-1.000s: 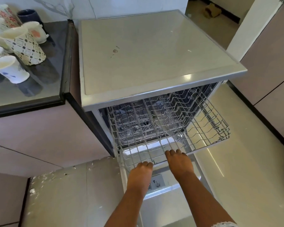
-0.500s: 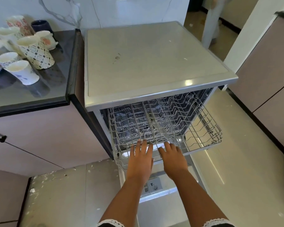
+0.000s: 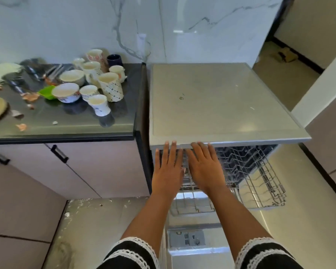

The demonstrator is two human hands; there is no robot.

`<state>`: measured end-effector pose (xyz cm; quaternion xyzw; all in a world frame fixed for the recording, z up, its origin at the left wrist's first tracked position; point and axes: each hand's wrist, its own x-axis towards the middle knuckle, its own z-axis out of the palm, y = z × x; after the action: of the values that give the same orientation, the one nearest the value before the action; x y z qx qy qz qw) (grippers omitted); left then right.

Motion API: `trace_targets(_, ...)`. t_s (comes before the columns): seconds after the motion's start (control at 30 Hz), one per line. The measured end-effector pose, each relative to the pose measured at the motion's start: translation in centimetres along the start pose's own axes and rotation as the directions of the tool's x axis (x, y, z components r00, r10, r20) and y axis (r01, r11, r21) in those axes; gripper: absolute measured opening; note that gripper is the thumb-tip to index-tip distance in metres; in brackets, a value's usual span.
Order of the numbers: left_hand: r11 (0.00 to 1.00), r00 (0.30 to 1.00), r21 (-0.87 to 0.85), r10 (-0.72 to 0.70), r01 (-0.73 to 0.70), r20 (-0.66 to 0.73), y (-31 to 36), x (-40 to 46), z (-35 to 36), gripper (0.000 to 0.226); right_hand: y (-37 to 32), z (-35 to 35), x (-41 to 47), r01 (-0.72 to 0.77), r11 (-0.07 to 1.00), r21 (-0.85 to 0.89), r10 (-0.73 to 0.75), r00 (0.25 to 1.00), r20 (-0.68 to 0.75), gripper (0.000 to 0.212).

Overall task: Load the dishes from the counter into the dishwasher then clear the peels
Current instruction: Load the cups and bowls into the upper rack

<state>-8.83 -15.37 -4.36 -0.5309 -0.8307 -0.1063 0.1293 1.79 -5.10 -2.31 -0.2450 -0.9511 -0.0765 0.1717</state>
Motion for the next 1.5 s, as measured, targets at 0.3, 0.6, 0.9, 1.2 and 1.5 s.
trace_targets(0.3, 0.975, 0.970, -0.009, -0.223, 0.223, -0.095, -13.1, 5.3, -6.1, 0.062, -9.1, -1.5, 12.4, 0.027, 0.996, 0.091, -0.023, 0.999, -0.038, 0.038)
trace_targets(0.6, 0.911, 0.935, -0.247, -0.352, 0.331, -0.048, -27.3, 9.1, -6.7, 0.056, -17.3, 0.3, 22.6, -0.132, 0.955, 0.267, 0.134, 0.991, 0.010, 0.040)
trace_targets(0.9, 0.306, 0.755, -0.757, -0.554, 0.578, 0.352, -32.8, 13.6, -6.4, 0.053, -21.8, 3.1, 28.6, -0.560, 0.574, 0.597, 0.339, 0.826, 0.449, 0.074)
trace_targets(1.2, 0.037, 0.751, -0.802, -0.377, 0.596, 0.541, -33.5, 15.6, -4.8, 0.068, -23.0, 5.0, 32.0, -0.617, 0.399, 0.678, 0.399, 0.783, 0.478, 0.056)
trace_targets(1.5, 0.111, 0.799, -0.815, -0.310, 0.568, 0.515, -32.8, 15.7, -5.3, 0.063, -22.7, 4.3, 30.4, -0.590, 0.388, 0.708, 0.451, 0.791, 0.413, 0.047)
